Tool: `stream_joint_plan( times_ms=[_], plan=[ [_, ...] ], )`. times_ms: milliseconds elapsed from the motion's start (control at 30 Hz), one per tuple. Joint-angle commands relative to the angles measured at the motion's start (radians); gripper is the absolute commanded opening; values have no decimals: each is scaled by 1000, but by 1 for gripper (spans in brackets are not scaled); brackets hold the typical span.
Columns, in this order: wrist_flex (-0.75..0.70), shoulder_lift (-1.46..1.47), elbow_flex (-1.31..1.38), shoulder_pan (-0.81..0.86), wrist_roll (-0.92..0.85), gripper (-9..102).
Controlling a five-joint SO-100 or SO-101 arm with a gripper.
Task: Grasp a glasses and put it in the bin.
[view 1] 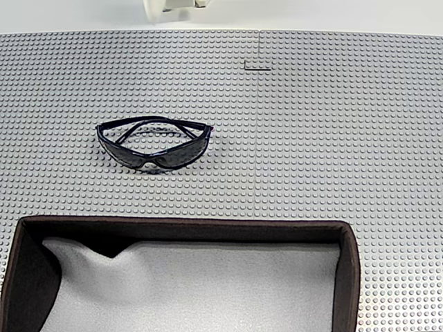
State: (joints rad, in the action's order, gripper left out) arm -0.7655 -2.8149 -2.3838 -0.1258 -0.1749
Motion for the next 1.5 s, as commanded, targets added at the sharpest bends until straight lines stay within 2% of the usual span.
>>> stream_joint_plan(
  times_ms=[0,167,333,733,933,1167,1467],
  plan=[
    [31,189,106,17,11,8],
    [-15,535,281,81,95,8],
    [-57,787,380,126,121,14],
    [-186,1009,431,160,186,18],
    [-178,1040,402,135,209,18],
    [-104,1124,411,101,213,19],
    [-32,1301,509,74,222,20]
  ],
)
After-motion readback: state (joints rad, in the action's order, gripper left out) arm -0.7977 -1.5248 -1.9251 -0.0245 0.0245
